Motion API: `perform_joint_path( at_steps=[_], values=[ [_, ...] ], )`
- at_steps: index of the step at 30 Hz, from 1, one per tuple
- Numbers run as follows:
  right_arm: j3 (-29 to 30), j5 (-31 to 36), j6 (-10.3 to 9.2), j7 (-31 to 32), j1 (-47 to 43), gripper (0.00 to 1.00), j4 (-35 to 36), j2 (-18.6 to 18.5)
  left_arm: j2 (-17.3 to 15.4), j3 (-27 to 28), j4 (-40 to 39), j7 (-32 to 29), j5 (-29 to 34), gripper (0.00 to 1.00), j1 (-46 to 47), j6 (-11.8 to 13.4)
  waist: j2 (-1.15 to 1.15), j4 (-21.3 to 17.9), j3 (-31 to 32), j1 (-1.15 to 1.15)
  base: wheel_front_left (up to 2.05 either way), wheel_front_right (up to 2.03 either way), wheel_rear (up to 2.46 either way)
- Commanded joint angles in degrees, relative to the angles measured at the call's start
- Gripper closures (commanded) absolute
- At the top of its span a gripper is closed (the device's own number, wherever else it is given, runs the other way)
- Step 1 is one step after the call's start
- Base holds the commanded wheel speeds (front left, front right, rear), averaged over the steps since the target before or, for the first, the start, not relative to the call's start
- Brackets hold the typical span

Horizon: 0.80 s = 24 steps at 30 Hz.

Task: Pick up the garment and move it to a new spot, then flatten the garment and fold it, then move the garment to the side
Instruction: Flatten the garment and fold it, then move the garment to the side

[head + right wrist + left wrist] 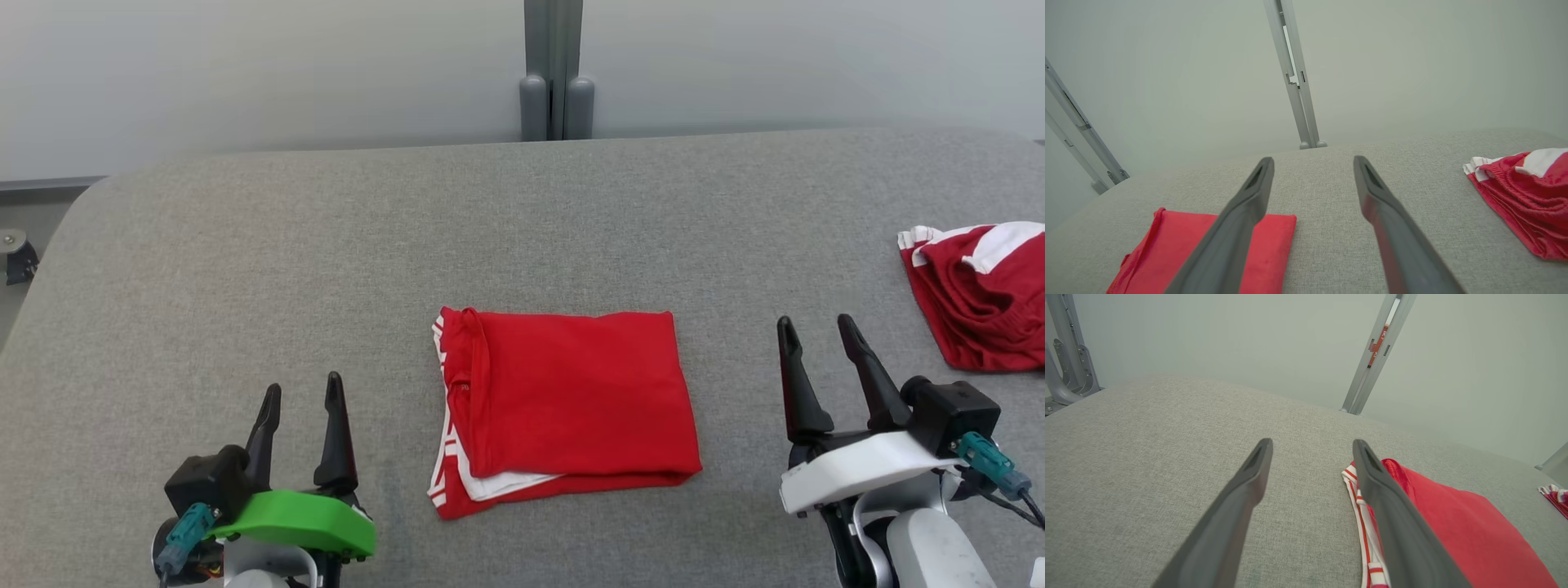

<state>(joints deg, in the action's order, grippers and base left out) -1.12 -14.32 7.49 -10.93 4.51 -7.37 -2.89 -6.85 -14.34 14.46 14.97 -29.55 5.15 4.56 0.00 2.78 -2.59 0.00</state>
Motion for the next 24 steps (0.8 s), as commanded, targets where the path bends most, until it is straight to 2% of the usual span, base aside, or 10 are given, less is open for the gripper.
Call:
perform_joint_path(
  at_steps=[1, 24],
  values=[
    [-0.32, -0.19, 0.0, 0.29, -1.14, 0.0, 0.54, -0.06, -0.31, 0.54, -0.32, 0.24, 0.78, 0.0, -1.0, 0.35, 0.0, -0.13, 0.73, 0.0, 0.0, 0.0, 0.0],
    [-0.49, -0.91, 0.0, 1.99, -3.52, 0.0, 0.03, -0.06, -0.38, 0.91, 0.17, 0.22, 2.31, 0.0, -2.62, -0.11, 0.0, 0.35, 2.98, 0.0, 0.0, 0.0, 0.0]
  ],
)
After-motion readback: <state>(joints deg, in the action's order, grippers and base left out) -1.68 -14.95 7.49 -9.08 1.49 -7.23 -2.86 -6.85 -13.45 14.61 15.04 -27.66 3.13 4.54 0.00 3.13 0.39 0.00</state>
